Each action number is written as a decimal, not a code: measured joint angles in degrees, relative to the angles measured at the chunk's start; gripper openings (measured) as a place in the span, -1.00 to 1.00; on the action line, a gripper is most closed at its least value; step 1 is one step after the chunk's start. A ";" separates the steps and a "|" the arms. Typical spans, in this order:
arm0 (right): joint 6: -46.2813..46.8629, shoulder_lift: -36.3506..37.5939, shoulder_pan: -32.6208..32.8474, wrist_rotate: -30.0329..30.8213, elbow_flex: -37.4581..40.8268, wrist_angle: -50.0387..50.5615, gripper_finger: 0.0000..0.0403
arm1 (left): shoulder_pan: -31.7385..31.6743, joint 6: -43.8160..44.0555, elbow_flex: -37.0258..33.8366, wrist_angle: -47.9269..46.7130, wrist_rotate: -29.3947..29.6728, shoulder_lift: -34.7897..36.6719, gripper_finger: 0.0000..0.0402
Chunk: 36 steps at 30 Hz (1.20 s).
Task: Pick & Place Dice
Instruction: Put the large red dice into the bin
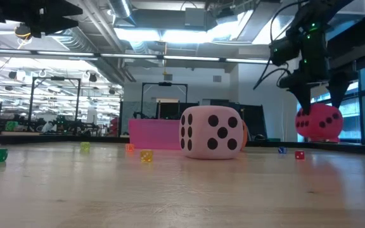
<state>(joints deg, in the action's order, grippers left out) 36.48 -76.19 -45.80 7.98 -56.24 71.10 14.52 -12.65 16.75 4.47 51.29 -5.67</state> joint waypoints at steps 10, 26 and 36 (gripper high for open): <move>-0.90 0.14 2.20 1.47 -0.01 -3.70 0.99 | 0.00 -0.01 0.00 -0.02 0.00 0.00 0.52; -2.29 0.14 5.95 0.12 0.01 -10.78 0.99 | 0.00 0.05 0.00 -0.02 0.00 0.00 0.52; 5.16 -1.59 9.19 -1.41 3.13 -10.23 0.99 | 0.00 0.16 0.00 -0.26 0.02 0.01 0.52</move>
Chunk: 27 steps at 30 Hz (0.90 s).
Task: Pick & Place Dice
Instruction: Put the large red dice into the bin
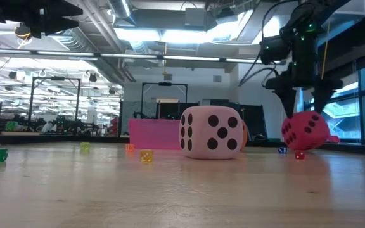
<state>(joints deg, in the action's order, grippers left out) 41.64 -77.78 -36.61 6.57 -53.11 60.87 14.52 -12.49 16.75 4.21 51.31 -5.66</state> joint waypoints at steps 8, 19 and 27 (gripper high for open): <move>6.28 0.13 4.05 0.94 3.53 -2.44 0.99 | 0.02 -0.11 0.00 -0.21 0.00 -0.01 0.52; 11.54 0.23 6.51 4.49 9.25 -5.53 0.99 | 0.01 -0.09 0.00 -0.21 0.00 -0.01 0.52; 5.53 -0.24 6.46 5.59 7.89 -7.41 0.99 | 0.02 -0.07 0.02 -0.20 0.00 -0.01 0.52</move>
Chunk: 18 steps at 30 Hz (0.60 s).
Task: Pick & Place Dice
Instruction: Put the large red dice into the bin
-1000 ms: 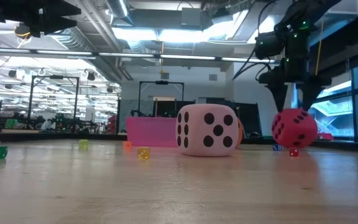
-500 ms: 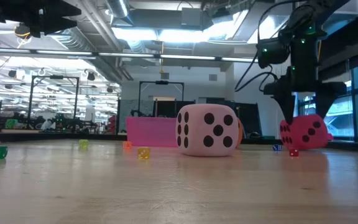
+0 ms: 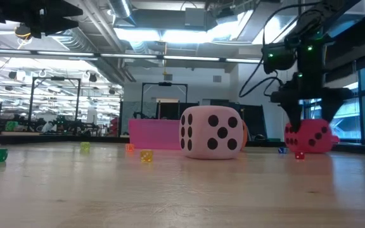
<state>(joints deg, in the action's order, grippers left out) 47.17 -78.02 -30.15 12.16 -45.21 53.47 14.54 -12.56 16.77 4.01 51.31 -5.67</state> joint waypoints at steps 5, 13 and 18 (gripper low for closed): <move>-4.97 0.01 -0.04 1.68 -4.53 -2.58 0.99 | 0.00 0.02 -0.02 0.00 -0.02 0.00 0.52; -19.19 0.09 0.00 0.61 -9.50 -19.40 0.99 | 0.00 -0.02 -0.02 0.00 0.00 0.00 0.52; -29.99 -1.08 0.38 -6.07 -9.59 -40.18 0.99 | -0.02 0.00 -0.02 -0.69 -0.92 0.00 0.52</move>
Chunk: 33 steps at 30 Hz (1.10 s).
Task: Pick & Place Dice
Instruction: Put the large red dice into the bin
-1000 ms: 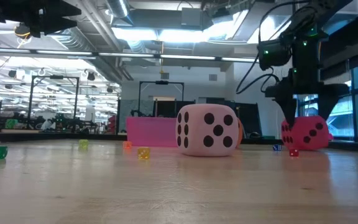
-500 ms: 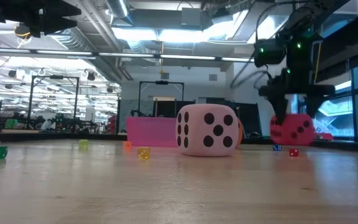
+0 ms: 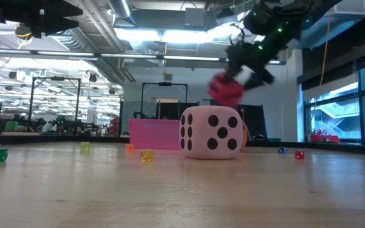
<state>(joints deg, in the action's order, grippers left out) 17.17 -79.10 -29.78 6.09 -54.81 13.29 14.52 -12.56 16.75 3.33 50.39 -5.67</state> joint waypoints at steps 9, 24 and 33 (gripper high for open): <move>-7.39 -11.71 3.47 -12.20 -0.17 -24.32 0.99 | -0.49 -0.12 0.00 -0.03 -4.99 -5.33 0.52; -23.80 -27.98 5.53 -11.22 -13.87 -22.52 0.98 | -17.39 2.11 0.00 27.10 -8.68 -33.90 0.52; -25.58 -30.20 5.53 -9.47 -15.37 -21.96 0.98 | -31.25 4.80 3.29 35.88 -19.46 -50.84 0.52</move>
<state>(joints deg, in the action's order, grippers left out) -8.40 -109.30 -24.25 -3.38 -70.17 -8.67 -16.73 -7.76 20.04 39.20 30.93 -56.52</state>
